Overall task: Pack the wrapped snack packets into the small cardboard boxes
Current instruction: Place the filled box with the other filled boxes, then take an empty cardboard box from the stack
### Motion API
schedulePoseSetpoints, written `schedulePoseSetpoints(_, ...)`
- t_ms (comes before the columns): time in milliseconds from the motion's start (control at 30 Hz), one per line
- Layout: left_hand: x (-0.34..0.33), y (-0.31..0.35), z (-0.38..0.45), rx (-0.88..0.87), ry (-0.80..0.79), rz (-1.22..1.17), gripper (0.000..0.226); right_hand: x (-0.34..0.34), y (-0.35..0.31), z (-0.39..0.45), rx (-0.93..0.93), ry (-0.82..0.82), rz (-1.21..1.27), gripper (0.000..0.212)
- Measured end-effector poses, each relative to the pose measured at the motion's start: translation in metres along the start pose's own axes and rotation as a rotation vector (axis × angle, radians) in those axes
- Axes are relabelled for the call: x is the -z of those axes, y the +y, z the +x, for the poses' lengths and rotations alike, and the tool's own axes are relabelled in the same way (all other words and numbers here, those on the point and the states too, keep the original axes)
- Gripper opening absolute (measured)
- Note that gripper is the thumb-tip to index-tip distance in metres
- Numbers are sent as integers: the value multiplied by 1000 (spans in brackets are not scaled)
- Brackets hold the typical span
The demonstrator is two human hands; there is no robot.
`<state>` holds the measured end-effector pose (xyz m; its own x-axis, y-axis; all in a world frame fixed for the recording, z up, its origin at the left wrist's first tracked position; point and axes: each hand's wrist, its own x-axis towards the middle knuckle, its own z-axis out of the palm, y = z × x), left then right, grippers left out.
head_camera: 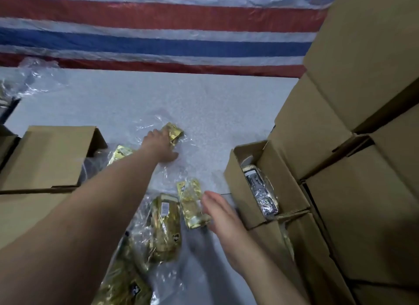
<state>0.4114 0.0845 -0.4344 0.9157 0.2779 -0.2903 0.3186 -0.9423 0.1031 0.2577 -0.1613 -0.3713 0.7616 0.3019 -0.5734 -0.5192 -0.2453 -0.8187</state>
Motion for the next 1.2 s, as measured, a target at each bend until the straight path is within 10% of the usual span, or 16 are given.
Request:
schedulePoseSetpoints(133,-19,-1,24,158,-46,-99,103,8,-5,13,20,71,73,50)
schedulePoseSetpoints(367,22,12,-17,133,-132,-559,26,10,-37,-4,18,60,95,10)
schedulePoseSetpoints(500,75,29,-98,-59,11,-934,4,10,-74,-25,65,12,210,74)
schedulePoseSetpoints(600,122,45,-182,-194,57,-914,4,-5,-113,-54,109,-96,311,106)
schedulePoseSetpoints(933,154,93,-384,-545,173,-771,21,-12,-87,-187,234,-93,684,58)
schedulePoseSetpoints(1100,109,79,-443,-604,48,-772,76,7,-59,-215,229,12,628,45)
schedulePoseSetpoints(1200,68,55,-474,-384,49,-1088,42,29,-42,-223,329,103,507,37)
